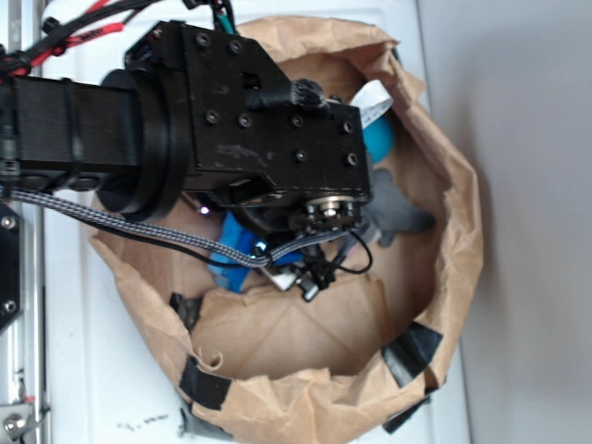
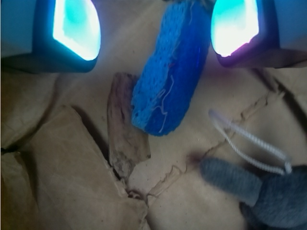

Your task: Grab the blue sponge.

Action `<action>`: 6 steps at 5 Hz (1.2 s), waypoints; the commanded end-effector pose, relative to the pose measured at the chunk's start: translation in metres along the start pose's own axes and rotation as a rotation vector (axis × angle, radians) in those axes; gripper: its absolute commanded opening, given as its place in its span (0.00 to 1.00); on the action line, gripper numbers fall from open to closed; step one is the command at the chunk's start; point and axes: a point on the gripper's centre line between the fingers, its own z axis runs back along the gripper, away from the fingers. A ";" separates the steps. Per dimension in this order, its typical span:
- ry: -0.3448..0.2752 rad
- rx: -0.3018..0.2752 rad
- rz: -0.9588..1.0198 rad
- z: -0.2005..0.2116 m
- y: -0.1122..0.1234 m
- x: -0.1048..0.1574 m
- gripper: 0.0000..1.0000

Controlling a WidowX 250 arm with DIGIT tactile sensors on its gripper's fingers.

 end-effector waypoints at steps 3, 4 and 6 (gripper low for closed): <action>-0.147 0.116 -0.081 -0.054 -0.025 -0.001 0.00; -0.167 0.067 -0.108 -0.036 -0.019 -0.006 0.00; -0.179 -0.150 -0.273 0.049 0.008 -0.017 0.00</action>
